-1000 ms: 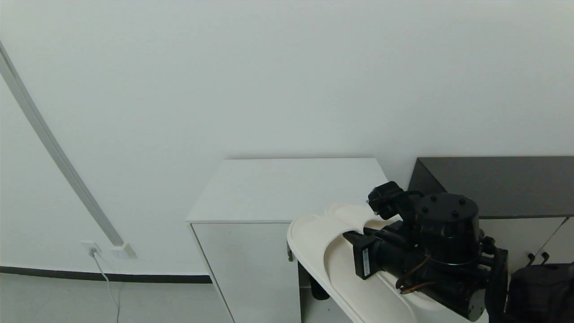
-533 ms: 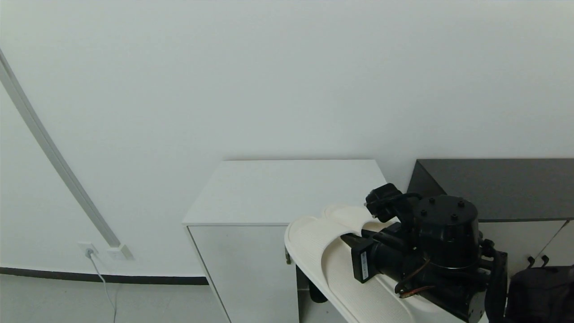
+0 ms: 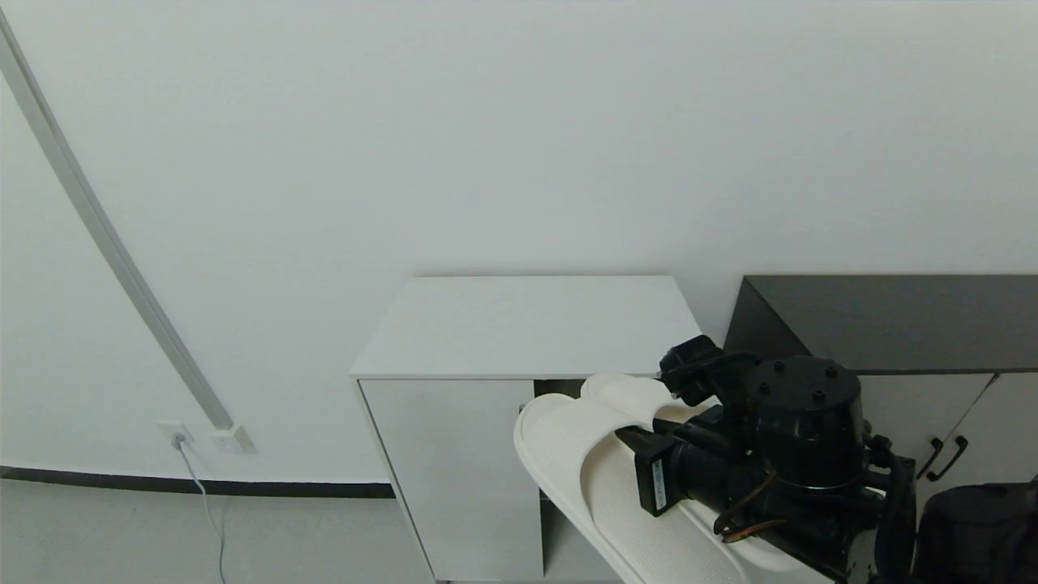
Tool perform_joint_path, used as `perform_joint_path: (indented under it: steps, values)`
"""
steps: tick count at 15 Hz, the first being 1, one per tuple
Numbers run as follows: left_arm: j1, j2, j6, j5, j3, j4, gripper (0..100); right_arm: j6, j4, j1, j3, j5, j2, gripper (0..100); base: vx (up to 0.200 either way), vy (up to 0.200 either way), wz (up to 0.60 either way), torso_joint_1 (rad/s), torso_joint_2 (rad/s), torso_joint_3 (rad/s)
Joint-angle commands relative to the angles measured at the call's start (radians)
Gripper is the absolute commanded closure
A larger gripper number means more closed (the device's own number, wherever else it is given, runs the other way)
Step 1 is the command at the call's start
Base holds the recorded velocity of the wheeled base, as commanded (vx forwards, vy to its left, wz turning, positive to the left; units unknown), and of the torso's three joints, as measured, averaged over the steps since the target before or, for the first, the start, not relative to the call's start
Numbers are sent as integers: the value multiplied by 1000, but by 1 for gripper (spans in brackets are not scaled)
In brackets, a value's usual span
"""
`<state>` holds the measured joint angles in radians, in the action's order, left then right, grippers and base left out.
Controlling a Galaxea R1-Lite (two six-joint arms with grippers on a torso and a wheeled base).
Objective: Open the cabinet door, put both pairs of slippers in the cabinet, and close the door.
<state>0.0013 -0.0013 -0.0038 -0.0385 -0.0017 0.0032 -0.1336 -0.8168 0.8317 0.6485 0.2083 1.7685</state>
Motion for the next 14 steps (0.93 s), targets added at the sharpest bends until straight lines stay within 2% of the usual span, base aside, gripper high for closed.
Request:
perform_joint_path:
  steps: [1,6,14]
  values:
    - [0,1,-1,0,0,0,100,0,-1,1,-6,0,3,100,0,0,0,0,0,0]
    - [0,1,-1,0,0,0,100,16,-8,1,-21,-4,5,100,0,0,0,-16,27,17]
    - [0,1,-1,0,0,0,100,19,-19,3,-29,-4,6,100,0,0,0,-157,343,183]
